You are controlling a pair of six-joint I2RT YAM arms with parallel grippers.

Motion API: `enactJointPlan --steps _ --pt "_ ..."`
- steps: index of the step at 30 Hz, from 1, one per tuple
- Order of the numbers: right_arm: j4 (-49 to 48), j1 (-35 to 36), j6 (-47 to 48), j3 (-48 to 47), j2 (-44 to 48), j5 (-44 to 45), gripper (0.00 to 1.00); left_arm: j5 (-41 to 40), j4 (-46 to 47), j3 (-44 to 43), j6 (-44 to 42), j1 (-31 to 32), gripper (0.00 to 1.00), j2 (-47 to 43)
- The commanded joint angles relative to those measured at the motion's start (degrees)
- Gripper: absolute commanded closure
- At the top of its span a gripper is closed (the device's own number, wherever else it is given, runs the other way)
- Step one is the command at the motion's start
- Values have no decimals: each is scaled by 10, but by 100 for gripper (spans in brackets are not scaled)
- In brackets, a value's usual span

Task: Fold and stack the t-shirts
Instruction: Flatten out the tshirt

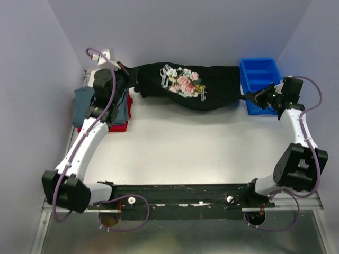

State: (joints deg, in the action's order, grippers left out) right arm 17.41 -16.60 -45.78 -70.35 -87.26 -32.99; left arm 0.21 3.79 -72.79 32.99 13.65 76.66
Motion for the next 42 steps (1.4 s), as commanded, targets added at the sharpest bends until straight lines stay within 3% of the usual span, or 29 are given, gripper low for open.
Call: enactJointPlan --steps 1,8,13,19,23,28,34,42 --pt "-33 -3 -15 117 110 41 99 -34 15 132 70 15 100 -155" --pt "139 -3 17 204 223 193 99 -84 -104 284 135 79 100 -334" --pt "240 -3 54 208 284 306 99 -109 -224 318 174 119 100 -425" --pt "271 -3 49 242 377 434 99 -102 -298 334 193 124 100 -503" --pt "251 -3 56 260 388 416 99 -101 -312 317 183 125 100 -509" --pt "287 -3 53 202 352 484 99 -69 -299 298 174 125 100 -485" --pt "273 -3 53 186 320 451 99 -32 -299 296 170 126 100 -435" --pt "200 -3 49 290 325 298 99 -88 -389 240 146 126 100 -346"
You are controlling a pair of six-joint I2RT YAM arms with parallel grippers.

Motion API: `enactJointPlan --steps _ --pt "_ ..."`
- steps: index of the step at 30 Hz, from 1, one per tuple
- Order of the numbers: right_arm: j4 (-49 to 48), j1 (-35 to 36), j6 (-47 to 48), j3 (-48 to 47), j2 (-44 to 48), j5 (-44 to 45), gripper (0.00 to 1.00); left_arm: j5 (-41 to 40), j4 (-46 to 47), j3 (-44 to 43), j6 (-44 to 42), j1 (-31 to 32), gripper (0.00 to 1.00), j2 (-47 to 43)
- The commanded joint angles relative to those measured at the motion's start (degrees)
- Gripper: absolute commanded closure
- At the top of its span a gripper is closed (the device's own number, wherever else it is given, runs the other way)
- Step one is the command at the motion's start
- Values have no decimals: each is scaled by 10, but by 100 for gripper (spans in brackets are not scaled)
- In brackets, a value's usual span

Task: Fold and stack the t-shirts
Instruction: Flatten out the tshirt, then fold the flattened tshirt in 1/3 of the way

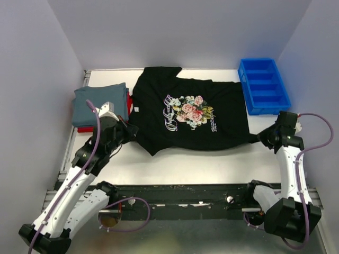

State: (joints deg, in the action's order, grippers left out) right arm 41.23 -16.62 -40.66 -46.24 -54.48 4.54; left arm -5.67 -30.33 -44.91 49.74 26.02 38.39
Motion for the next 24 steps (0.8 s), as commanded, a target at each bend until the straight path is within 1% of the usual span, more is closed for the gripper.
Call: enactJointPlan --steps 1,3,8,13,17,21,24 --pt "-47 -3 -3 57 -8 -81 99 -29 -45 -44 -24 3 100 48" --pt "-62 -2 5 57 -27 -95 99 -43 -45 -59 -33 3 100 63" --pt "-65 -1 16 30 -73 -97 99 -121 -69 -142 -73 2 100 92" --pt "-73 2 1 -15 -101 -99 99 -159 -106 -228 -111 -1 100 163" --pt "-72 9 -13 -57 -137 -95 99 -155 -94 -252 -125 -13 100 210" --pt "-73 15 -25 -88 -173 -86 99 -131 -48 -260 -126 -33 100 251" --pt "-76 16 -29 -110 -202 -85 99 -117 -29 -284 -126 -51 100 292"
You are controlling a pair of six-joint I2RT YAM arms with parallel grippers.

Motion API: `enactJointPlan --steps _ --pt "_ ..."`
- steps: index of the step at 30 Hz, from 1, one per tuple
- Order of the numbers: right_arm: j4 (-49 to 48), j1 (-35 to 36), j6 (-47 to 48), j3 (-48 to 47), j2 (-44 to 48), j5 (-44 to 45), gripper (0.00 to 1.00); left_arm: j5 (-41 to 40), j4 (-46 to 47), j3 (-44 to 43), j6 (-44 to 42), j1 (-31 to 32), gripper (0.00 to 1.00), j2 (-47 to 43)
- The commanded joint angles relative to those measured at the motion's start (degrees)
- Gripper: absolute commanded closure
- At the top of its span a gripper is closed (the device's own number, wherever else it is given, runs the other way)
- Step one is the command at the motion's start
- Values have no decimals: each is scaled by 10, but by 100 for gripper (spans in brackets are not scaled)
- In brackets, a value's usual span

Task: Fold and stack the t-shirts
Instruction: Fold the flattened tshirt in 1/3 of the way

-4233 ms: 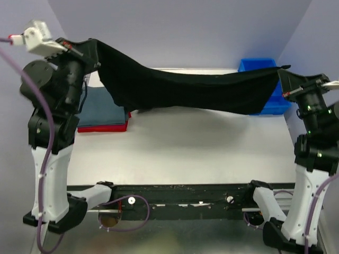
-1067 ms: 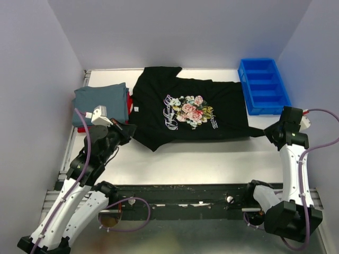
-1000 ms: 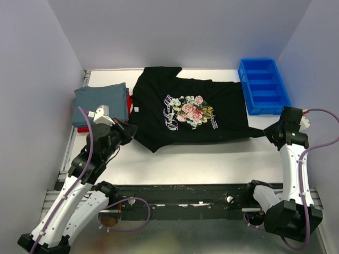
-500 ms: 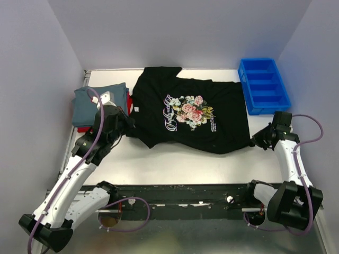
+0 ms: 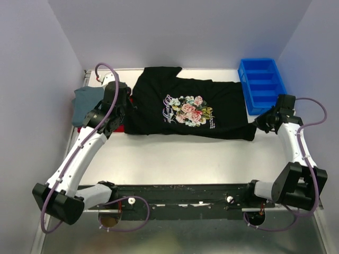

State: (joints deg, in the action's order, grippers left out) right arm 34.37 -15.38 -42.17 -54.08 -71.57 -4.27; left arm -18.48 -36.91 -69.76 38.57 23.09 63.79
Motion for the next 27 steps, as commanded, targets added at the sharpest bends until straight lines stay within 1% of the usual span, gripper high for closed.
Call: enactJointPlan --steps 1,6,11,17,21,27 --pt "-7 3 -14 -37 -39 4 99 12 39 -46 -17 -25 100 54" --pt "-5 3 -32 -63 -81 9 99 27 40 -107 -30 -41 100 141" --pt "-7 3 -42 -86 -122 7 99 43 35 -157 -34 -48 100 207" --pt "-7 3 -45 -108 -149 15 99 52 32 -200 -42 -51 100 262" --pt "-24 4 -45 -116 -156 12 99 53 17 -234 -46 -56 100 295" --pt "-25 7 -54 -144 -188 -3 99 59 12 -254 -47 -73 100 313"
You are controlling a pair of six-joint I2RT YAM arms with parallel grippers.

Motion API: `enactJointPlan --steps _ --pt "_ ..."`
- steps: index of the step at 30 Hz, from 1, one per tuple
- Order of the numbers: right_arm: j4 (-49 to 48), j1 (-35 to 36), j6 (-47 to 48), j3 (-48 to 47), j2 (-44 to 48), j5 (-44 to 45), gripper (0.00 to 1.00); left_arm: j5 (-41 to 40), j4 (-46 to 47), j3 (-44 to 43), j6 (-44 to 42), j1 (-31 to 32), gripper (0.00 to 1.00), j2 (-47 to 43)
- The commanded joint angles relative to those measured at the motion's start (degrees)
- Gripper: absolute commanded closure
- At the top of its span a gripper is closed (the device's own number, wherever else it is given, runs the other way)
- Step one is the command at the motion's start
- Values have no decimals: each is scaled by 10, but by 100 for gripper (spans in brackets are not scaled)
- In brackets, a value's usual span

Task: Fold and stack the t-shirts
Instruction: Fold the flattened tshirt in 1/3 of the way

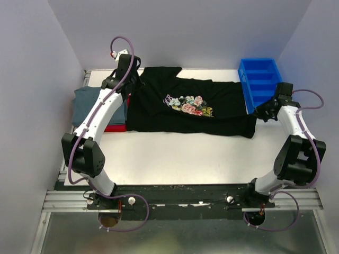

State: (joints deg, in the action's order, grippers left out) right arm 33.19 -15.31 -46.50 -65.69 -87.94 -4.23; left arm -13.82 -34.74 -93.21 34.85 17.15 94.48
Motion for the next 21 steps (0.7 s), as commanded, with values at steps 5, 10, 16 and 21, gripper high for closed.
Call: enactJointPlan --steps 5,10,16,21 --pt "-10 15 -17 -58 -52 -3 99 25 -5 -29 -10 -21 100 18" --pt "3 21 -20 -94 -78 0 99 28 -9 -45 -10 -29 100 40" --pt "2 28 -23 -122 -102 -3 99 42 -2 -56 -8 -38 100 63" --pt "-8 35 -16 -144 -125 -5 99 42 -4 -93 -9 -41 100 103"
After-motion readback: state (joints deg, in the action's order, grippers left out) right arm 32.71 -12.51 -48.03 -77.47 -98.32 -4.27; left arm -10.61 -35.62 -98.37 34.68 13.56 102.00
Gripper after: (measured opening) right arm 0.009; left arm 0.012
